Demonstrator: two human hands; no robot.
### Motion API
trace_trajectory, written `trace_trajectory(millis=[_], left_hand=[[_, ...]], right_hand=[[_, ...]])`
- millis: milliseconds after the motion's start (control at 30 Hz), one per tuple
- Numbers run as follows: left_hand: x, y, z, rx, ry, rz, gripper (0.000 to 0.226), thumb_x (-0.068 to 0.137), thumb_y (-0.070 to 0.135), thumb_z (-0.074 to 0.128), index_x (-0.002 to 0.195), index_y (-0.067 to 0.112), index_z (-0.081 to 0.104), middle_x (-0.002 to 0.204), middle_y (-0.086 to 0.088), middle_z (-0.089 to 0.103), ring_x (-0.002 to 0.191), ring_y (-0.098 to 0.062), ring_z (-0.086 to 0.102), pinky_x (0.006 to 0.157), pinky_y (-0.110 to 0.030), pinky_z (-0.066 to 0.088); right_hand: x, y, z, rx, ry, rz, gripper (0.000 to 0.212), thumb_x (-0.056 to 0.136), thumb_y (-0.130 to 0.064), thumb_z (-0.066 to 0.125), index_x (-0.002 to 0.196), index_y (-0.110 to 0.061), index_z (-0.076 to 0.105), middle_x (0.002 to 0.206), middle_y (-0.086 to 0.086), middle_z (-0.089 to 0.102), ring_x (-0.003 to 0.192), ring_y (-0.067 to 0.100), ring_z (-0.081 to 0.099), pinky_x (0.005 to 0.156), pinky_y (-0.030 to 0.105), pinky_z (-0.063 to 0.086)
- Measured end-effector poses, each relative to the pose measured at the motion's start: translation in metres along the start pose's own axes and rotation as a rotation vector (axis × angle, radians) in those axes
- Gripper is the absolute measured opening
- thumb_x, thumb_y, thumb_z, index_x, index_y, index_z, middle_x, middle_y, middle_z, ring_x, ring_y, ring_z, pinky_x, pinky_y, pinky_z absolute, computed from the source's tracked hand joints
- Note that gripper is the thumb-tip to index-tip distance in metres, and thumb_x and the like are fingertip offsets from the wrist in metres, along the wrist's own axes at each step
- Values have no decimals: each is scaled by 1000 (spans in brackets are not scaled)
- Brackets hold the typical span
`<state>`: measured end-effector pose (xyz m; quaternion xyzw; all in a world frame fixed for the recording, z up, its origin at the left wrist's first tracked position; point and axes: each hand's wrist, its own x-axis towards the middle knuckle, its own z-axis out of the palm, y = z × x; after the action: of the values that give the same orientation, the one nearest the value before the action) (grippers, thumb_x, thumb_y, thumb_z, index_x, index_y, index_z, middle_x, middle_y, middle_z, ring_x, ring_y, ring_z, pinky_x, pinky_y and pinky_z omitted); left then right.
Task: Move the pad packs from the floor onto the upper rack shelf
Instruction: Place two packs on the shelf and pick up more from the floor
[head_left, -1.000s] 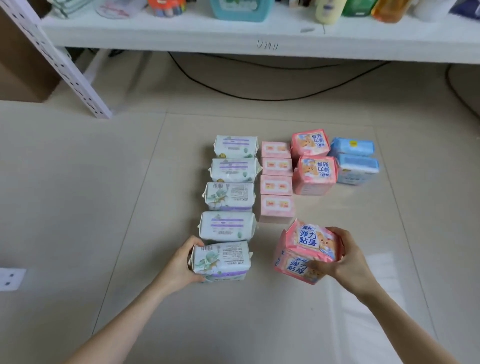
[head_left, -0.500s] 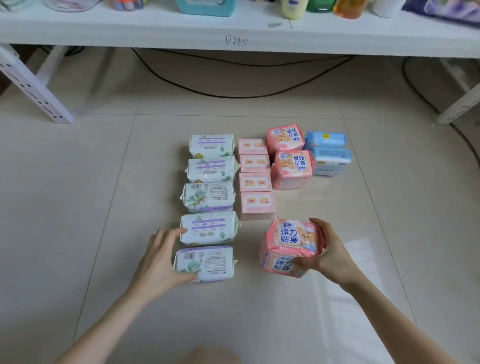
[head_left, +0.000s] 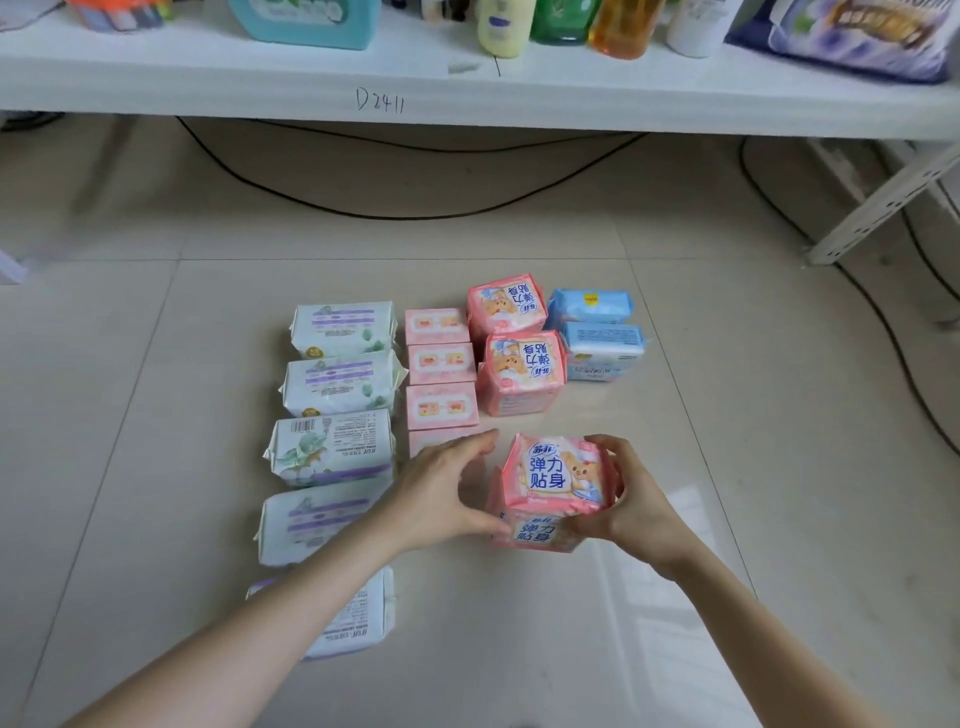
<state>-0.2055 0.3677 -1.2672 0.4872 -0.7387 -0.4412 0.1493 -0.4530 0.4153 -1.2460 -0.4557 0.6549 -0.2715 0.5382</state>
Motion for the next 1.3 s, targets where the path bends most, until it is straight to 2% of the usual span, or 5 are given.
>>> trace_trajectory(millis=[233,600,1000,1133,1300], left_hand=[[44,2,11,41,52,68,82,59,39,86,134,38,52,125,18,64,113,-3,58,94,-33,48],[63,-13,29,339,211,-67,86,57,50,87,134,29,55,123,6,64,119,-16,48,87,-27,32],[63,-17,36,465,288,-47,87,51,60,85,125,22,61,113,-2,68,110,-24,57,87,-35,38],[60,-21,32,539,275,19,88,54,76,66,122,19,63,109,1,69,107,-25,60,88,-38,44],[46,-21,25,637,322,108,78,67,67,47,119,12,65,116,-4,68,109,-27,61,92,-40,50]], right_hand=[[48,5,-16,-11,-7,-21,91,54,17,83,127,-16,40,115,7,60,88,4,68,66,25,56],[94,21,-8,-49,-40,-15,88,57,11,84,129,-14,41,112,-4,60,91,0,61,63,14,52],[102,38,-5,-97,19,-66,94,56,-10,91,134,-28,41,118,-11,59,112,9,56,86,35,56],[91,35,-6,-174,49,-61,104,63,-20,90,146,-26,28,130,-12,51,124,9,46,82,20,47],[67,31,-15,-413,131,-134,95,75,-29,79,151,-22,22,153,-3,34,137,17,37,107,36,39]])
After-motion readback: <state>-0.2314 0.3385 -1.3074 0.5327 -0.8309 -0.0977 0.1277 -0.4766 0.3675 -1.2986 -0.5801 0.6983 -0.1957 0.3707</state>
